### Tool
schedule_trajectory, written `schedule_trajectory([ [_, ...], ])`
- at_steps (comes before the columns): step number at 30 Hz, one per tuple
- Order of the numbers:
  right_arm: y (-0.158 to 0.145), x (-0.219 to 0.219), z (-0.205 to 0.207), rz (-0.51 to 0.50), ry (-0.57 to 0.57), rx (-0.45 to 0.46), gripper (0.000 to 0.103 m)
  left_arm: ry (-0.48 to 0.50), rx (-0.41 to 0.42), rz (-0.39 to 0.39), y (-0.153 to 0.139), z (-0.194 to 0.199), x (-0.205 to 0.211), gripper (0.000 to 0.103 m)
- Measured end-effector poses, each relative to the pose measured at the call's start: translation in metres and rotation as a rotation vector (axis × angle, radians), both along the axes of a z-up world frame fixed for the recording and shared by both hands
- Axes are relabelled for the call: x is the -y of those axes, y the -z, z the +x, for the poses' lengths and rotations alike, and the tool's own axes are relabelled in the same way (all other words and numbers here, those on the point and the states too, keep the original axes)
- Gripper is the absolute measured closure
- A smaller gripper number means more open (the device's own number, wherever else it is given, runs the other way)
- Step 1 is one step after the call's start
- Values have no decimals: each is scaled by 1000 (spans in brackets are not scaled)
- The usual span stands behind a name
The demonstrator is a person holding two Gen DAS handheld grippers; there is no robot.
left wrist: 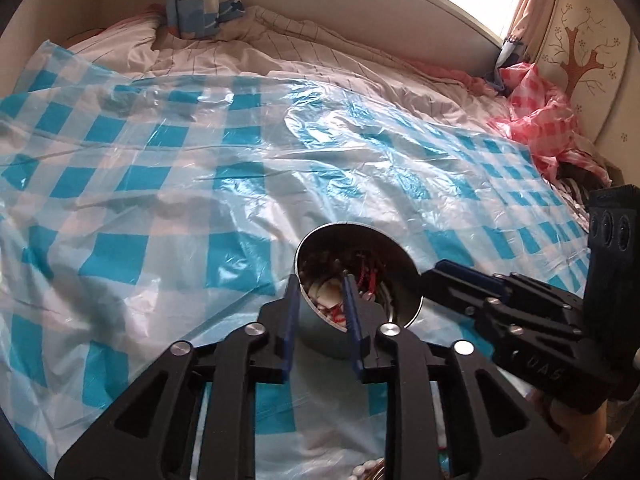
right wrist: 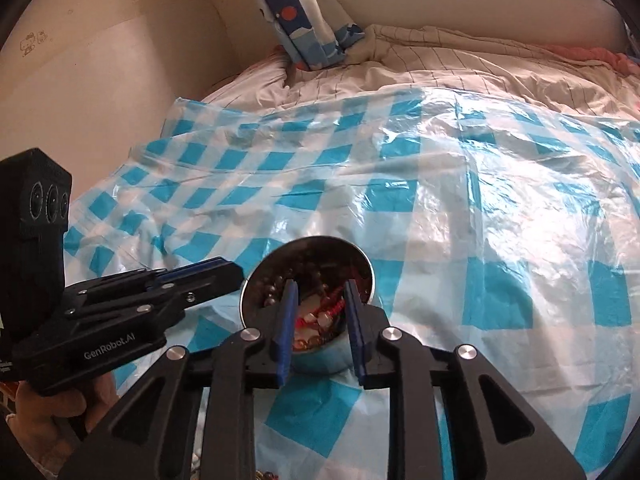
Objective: Organize jewelry
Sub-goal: 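Carry both held pieces over the steel tin and open both tools, then move both open tools back to the remaining bangles and bead bracelets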
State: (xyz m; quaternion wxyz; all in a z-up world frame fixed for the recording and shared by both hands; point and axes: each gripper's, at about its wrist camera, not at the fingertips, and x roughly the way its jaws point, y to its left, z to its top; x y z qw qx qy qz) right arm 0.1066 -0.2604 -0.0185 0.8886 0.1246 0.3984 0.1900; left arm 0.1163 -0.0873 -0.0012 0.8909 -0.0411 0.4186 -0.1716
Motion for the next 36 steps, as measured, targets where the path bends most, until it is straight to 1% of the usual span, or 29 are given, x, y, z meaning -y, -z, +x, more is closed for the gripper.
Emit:
schedule_trajectory([
  [1,2,5,-8,1,8,-4,77,-7,-4,4,3,-5,-4,67],
  [3,6,12,-26,-7,25,-15,73,-19,-13,18,10,-17,-11,61],
  [5,12,17,-45,-37,39,-28,69,-28,-17,37,18,-30,-16,54],
  [6,14,20,-53,-56,47,-33,68,-37,-13,49,21,-35,-18,49],
  [7,16,21,-59,-85,61,-38,63,-46,-10,63,24,-39,-19,44],
  [8,18,23,-64,-110,72,-37,61,-54,-12,75,27,-42,-20,44],
  [9,20,23,-67,-130,79,-41,61,-57,-16,83,30,-45,-21,43],
  [11,24,25,-70,-157,98,-60,61,-67,-3,117,33,-50,-22,39],
  [12,25,27,-72,-162,103,-60,60,-71,3,134,35,-52,-22,35],
  [13,28,29,-74,-173,110,-63,57,-70,0,140,37,-53,-22,35],
  [15,33,32,-79,-177,119,-78,57,-67,-3,145,41,-54,-22,34],
  [19,41,37,-88,-175,145,-101,55,-65,15,180,44,-60,-17,29],
  [21,40,40,-93,-177,159,-93,51,-64,23,185,44,-63,-15,27],
  [23,41,40,-95,-178,167,-96,43,-68,28,185,43,-66,-15,23],
  [24,42,41,-95,-179,168,-97,41,-68,30,186,44,-67,-15,22],
  [32,44,37,-95,-194,157,-99,37,-62,41,199,42,-70,-14,19],
  [36,41,37,-101,-169,151,-97,37,-57,63,199,35,-80,-13,16],
])
